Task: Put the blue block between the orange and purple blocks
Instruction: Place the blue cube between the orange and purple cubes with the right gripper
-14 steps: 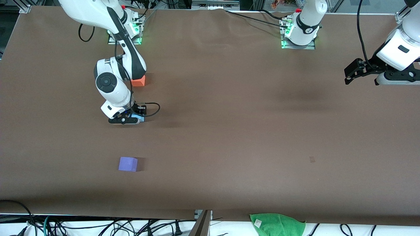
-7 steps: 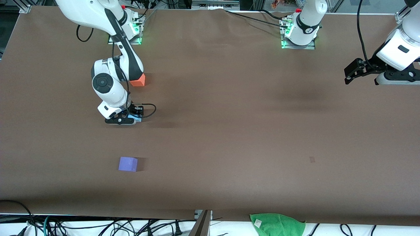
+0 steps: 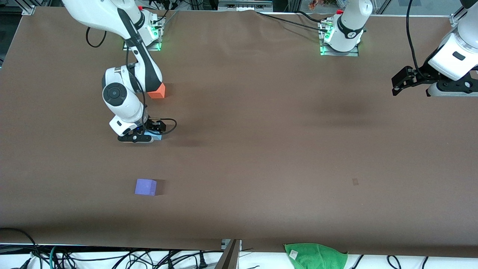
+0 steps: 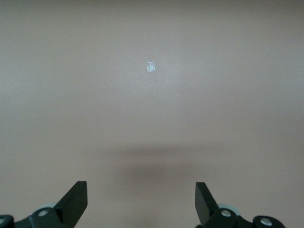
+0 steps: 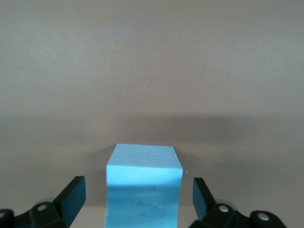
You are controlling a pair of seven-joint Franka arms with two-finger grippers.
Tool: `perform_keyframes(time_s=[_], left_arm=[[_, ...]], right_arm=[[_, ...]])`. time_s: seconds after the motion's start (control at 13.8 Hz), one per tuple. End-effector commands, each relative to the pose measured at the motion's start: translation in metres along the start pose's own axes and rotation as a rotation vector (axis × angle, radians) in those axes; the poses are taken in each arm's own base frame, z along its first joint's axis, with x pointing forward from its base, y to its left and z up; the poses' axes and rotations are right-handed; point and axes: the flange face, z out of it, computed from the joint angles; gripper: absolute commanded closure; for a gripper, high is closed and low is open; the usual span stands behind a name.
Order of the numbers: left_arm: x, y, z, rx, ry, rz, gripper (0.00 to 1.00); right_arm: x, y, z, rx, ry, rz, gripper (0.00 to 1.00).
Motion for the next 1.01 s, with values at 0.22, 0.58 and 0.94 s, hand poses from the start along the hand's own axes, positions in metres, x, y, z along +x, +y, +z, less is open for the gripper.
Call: perform_keyframes(time_s=[0.22,0.58,0.94], left_arm=[[0.003,0.001,-0.005,0.018,-0.007,-0.006,0.0],[0.002,0.001,-0.004,0.019,-0.016,-0.006,0.0],[0.002,0.0,-0.004,0.018,-0.016,-0.006,0.0]], right_arm=[[0.059,-0.002,-0.176,-0.009,-0.096,0.006,0.0],[0.065,0.016,-0.288,0.057,-0.077,0.035,0.0],[0.034,0.105,-0.342,0.149,-0.124,0.037,0.0]])
